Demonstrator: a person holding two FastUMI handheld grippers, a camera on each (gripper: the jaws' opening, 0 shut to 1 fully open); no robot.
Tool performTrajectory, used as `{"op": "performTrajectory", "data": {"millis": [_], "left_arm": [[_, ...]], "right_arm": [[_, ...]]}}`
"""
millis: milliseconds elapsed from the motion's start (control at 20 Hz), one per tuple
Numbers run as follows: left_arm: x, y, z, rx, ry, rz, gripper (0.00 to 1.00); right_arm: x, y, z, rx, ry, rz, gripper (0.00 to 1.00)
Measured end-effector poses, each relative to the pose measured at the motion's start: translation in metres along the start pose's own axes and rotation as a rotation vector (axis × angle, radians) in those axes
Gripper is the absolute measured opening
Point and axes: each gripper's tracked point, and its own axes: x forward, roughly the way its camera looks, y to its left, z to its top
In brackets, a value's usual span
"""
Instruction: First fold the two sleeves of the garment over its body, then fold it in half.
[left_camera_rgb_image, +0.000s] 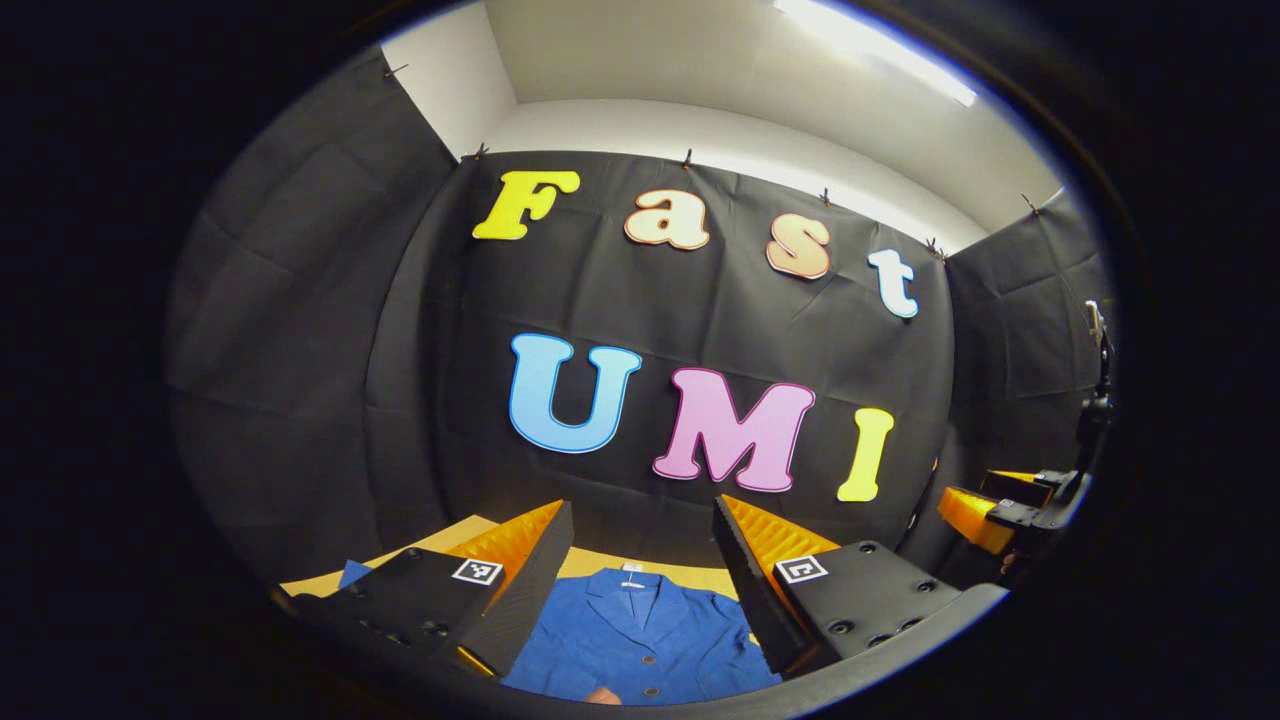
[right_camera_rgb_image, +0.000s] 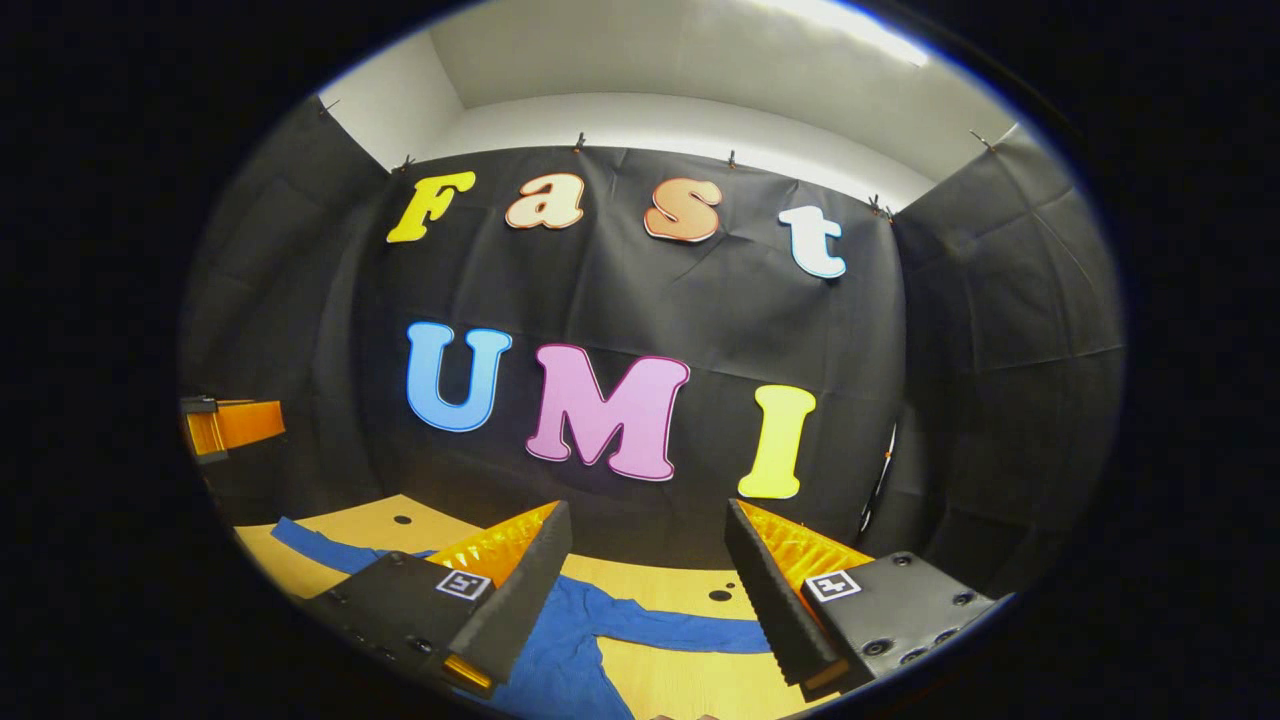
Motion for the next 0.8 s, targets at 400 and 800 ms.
{"op": "performTrajectory", "data": {"millis": [400,800], "left_arm": [[-0.006,0.003,-0.005,0.036,0.022,0.045,0.81],[-0.019,0.003,0.004,0.068,-0.022,0.040,0.81]], "right_arm": [[-0.009,-0.016,-0.001,-0.008,0.007,-0.037,0.93],[-0.011,-0.036,-0.022,0.019,0.056,-0.083,0.98]]}}
